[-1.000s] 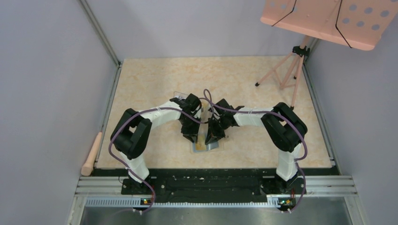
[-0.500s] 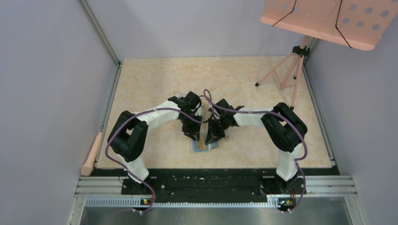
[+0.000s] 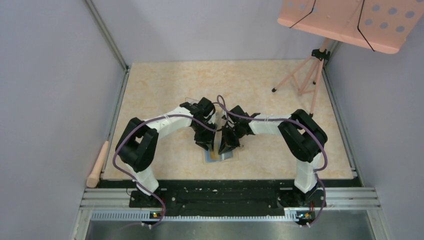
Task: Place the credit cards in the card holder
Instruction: Turn over the card slot in the card holder.
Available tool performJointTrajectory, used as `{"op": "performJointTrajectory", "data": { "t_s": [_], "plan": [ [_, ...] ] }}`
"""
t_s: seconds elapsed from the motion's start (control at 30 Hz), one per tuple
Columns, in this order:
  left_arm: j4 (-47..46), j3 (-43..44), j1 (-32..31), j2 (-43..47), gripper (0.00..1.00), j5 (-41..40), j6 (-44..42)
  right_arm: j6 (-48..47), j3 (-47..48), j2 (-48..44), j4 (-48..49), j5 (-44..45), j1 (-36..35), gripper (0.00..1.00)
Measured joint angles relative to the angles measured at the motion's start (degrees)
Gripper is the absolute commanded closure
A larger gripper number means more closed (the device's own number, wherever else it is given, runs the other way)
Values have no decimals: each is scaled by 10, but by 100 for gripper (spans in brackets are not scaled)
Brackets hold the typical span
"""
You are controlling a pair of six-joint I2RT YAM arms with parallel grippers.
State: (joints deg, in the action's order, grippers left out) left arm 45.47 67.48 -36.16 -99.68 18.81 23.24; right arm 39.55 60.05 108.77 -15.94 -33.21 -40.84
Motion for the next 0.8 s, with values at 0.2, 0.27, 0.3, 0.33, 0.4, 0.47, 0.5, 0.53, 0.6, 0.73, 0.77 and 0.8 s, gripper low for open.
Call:
{"op": "performJointTrajectory", "data": {
  "t_s": [0.2,0.27,0.3,0.33,0.4,0.47,0.5,0.53,0.6,0.73,0.77,0.8],
  "plan": [
    [9,1,-7,-30,57,-10,-17,1,0,0,0,0,0,100],
    [10,1,-8,-36,60,-9,-22,1,0,0,0,-1,0,100],
    [10,1,-9,-38,61,-9,-23,1,0,0,0,-1,0,100],
    [12,2,-9,-40,61,-9,-24,1,0,0,0,-1,0,100],
    [18,5,-12,-41,59,-15,-25,1,0,0,-1,-1,0,100],
    [27,15,-17,-41,57,-22,-25,3,0,0,0,-1,0,100],
    [31,21,-21,-41,56,-26,-26,4,-1,0,0,-1,0,100],
    [35,26,-26,-42,55,-32,-27,5,-1,0,0,-1,0,100],
    [46,39,-36,-49,53,-44,-29,6,-1,0,0,-1,0,100],
    [58,45,-48,-70,52,-60,-33,10,-6,-4,-1,-1,0,100],
    [62,46,-51,-77,51,-65,-34,10,-7,-4,-1,-2,0,100],
    [66,47,-52,-82,51,-68,-34,11,-7,-5,-2,-2,0,100]
  ]
}}
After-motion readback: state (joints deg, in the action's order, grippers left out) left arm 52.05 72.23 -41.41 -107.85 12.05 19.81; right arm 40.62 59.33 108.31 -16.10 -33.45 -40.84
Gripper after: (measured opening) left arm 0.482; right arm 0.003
